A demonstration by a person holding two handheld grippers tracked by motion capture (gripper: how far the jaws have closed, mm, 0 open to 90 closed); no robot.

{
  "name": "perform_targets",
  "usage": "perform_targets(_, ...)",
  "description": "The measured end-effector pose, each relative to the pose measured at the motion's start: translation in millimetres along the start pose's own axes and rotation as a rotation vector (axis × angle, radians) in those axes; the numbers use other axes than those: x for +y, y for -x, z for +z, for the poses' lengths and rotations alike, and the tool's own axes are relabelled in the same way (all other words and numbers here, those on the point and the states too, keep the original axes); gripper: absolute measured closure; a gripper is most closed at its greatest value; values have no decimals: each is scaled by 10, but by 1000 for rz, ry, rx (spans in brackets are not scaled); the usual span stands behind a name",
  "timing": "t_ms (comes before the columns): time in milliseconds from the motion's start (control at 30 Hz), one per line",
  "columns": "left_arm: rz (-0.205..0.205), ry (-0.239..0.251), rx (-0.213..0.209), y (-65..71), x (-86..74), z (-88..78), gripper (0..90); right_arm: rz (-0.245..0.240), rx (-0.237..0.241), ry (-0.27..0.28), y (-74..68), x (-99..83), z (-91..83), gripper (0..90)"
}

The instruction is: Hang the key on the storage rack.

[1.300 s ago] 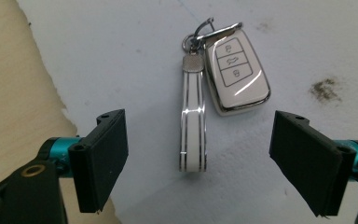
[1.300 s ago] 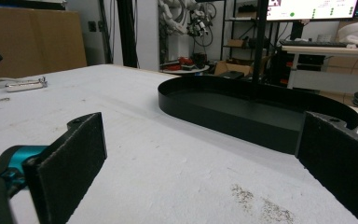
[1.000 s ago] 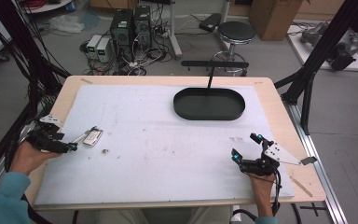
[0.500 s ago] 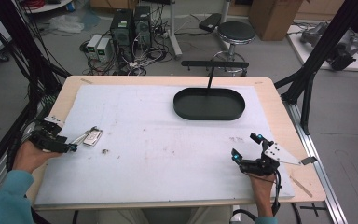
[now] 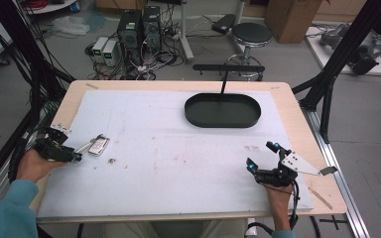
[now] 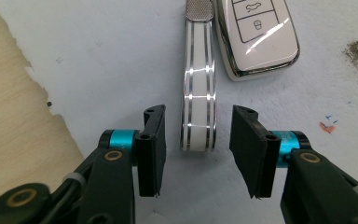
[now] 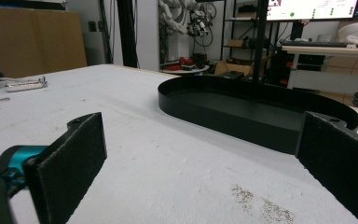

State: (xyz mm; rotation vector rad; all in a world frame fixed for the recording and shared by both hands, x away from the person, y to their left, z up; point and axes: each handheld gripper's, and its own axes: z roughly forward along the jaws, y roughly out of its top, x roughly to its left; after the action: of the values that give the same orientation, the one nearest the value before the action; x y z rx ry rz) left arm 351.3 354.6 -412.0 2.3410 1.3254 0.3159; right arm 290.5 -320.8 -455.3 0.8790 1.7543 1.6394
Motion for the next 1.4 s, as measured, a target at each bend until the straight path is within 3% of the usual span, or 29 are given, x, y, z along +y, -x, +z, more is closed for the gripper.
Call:
perform_targets(433, -7, -9, 15, -7, 6, 21, 722, 0, 0, 1, 1, -1, 0, 11)
perform_targets(1100, -30, 4, 3, -36, -9, 9, 738, -9, -2, 7, 15, 1, 3, 11)
perform_targets(1300, -33, 30, 13, -29, -6, -9, 740, 1, -5, 10, 20, 5, 2, 11)
perform_targets(1400, -45, 73, 5, -37, -8, -46, 740, 6, 1, 2, 15, 9, 8, 11)
